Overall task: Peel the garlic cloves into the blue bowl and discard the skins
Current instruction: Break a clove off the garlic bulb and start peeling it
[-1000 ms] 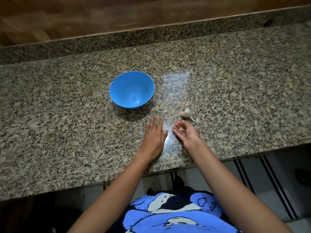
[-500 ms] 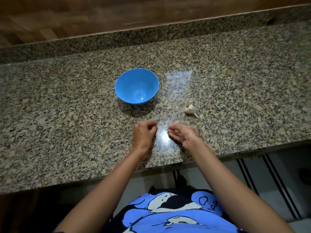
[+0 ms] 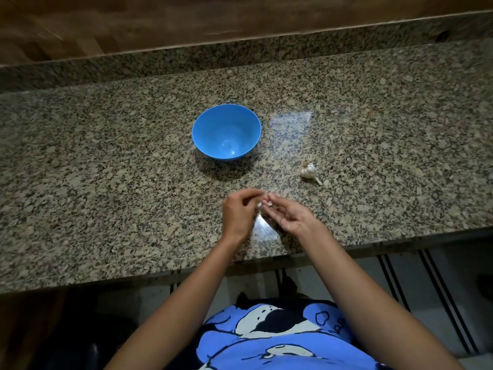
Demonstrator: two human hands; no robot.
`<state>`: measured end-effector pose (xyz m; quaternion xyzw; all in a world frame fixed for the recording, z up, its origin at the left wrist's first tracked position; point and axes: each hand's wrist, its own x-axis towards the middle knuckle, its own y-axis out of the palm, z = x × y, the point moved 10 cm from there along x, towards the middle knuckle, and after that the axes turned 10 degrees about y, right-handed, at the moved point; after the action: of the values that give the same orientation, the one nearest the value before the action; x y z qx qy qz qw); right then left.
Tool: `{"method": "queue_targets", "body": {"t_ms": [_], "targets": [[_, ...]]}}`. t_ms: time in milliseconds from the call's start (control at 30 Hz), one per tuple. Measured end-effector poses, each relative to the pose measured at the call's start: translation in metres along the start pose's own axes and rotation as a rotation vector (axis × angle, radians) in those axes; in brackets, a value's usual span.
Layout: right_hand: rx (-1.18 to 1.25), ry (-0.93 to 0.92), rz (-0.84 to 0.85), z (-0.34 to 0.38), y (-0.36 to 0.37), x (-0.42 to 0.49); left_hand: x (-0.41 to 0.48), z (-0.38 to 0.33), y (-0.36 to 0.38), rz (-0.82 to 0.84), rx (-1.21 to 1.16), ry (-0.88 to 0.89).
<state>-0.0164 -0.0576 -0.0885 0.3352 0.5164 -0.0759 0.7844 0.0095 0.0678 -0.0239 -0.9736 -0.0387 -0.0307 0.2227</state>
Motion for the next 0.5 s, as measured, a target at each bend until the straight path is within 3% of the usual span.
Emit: {"method": "queue_targets", "body": {"t_ms": [67,133,267,367,500], "targets": [[-0.003,-0.031,-0.029,0.005,-0.004,0.001,-0.009,0.017,-0.031,-0.164,0.052,-0.048],[0.013,-0.070,-0.072,0.010,-0.011,0.003,-0.021,0.039,-0.051,-0.207,0.167,-0.102],[0.020,-0.113,-0.091,0.011,-0.012,0.006,-0.039,0.068,-0.026,0.105,0.514,-0.154],[0.017,-0.125,-0.083,0.002,-0.007,0.007,-0.047,0.071,-0.003,0.230,0.575,-0.181],[0.039,-0.154,-0.082,-0.006,-0.004,0.007,-0.052,0.062,0.020,0.394,0.662,0.028]]}}
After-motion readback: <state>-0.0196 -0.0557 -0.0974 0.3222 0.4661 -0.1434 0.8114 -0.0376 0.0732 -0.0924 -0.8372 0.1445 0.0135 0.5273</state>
